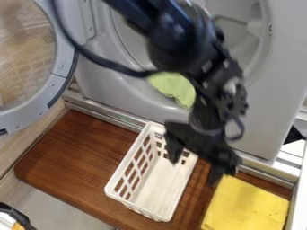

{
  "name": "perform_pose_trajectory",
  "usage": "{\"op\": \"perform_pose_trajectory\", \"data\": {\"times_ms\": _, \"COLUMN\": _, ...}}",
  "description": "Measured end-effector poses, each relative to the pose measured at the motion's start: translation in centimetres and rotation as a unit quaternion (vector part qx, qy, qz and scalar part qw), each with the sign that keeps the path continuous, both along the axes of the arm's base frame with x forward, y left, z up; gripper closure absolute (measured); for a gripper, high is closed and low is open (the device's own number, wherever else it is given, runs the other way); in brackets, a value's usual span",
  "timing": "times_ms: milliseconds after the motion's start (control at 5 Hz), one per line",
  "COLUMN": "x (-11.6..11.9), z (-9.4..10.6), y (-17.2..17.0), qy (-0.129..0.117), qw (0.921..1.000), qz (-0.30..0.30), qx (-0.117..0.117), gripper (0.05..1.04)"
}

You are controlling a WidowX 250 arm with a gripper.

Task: Move the white basket to the left side of the washing machine

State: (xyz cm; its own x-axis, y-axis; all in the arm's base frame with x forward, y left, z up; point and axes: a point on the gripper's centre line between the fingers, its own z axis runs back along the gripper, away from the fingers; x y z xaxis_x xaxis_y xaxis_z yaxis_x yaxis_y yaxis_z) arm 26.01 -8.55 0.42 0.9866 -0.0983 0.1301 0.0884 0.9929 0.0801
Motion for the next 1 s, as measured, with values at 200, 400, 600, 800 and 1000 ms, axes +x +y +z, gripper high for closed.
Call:
{"op": "perform_pose_trajectory", "data": {"times_ms": 200, "x": -0.4, "z": -2.7, "y": -0.2, "qy": 0.034, "qw": 0.9994, "qz": 0.001, "qx": 0.006, "gripper": 0.084}}
{"op": "perform_pose_trajectory", "data": {"times_ms": 400, "x": -0.6, "z": -4.0, "y": 0.0, "qy": 0.049, "qw": 0.9986, "qz": 0.007, "qx": 0.017, "gripper": 0.084}}
{"op": "perform_pose_trajectory", "data": {"times_ms": 600, "x": -0.4, "z": -4.6, "y": 0.5, "qy": 0.052, "qw": 0.9980, "qz": 0.013, "qx": 0.033, "gripper": 0.134}}
{"op": "perform_pose_trajectory", "data": {"times_ms": 800, "x": -0.5, "z": -5.2, "y": 1.4, "qy": 0.061, "qw": 0.9968, "qz": 0.027, "qx": 0.043, "gripper": 0.428}}
{"op": "perform_pose_trajectory", "data": {"times_ms": 1000, "x": -0.6, "z": -5.2, "y": 1.3, "qy": 0.068, "qw": 0.9965, "qz": 0.022, "qx": 0.043, "gripper": 0.737}}
